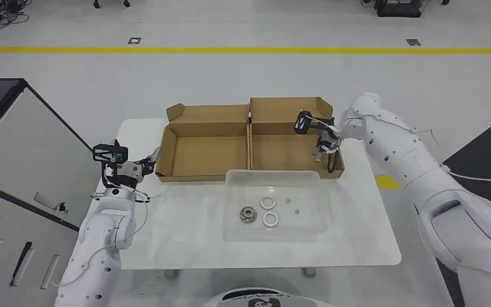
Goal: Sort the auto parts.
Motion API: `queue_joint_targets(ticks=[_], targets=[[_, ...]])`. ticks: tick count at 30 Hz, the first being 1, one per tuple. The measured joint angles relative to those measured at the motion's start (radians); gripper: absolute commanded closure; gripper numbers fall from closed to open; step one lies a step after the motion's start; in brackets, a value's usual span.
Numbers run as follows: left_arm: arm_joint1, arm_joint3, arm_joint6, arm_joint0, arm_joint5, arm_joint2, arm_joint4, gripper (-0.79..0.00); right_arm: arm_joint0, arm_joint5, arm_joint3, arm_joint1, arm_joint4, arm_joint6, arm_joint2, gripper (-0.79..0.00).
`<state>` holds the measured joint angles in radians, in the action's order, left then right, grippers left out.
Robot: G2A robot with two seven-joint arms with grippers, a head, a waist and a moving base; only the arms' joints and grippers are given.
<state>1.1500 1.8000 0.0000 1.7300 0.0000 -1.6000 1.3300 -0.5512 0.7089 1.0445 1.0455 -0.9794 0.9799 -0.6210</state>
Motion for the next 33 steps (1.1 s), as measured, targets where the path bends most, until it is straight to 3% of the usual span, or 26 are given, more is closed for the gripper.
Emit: queue_joint_targets(ticks=[8,13,20,26,33], targets=[[0.000,0.000,0.000,0.000,0.000,0.000,0.000,-0.785,-0.096,0.026,0.287,-0.099,0.088,0.107,-0.159,-0.785],[0.000,0.000,0.000,0.000,0.000,0.000,0.000,-0.785,-0.168,0.006,0.482,-0.176,0.162,0.125,-0.191,-0.785],[0.000,0.000,0.000,0.000,0.000,0.000,0.000,-0.785,-0.201,-0.059,0.710,-0.299,0.328,0.191,-0.146,-0.785],[0.000,0.000,0.000,0.000,0.000,0.000,0.000,-0.785,-0.191,-0.133,0.823,-0.384,0.491,0.264,-0.054,-0.785],[0.000,0.000,0.000,0.000,0.000,0.000,0.000,-0.785,-0.190,-0.135,0.823,-0.385,0.493,0.267,-0.053,-0.785]])
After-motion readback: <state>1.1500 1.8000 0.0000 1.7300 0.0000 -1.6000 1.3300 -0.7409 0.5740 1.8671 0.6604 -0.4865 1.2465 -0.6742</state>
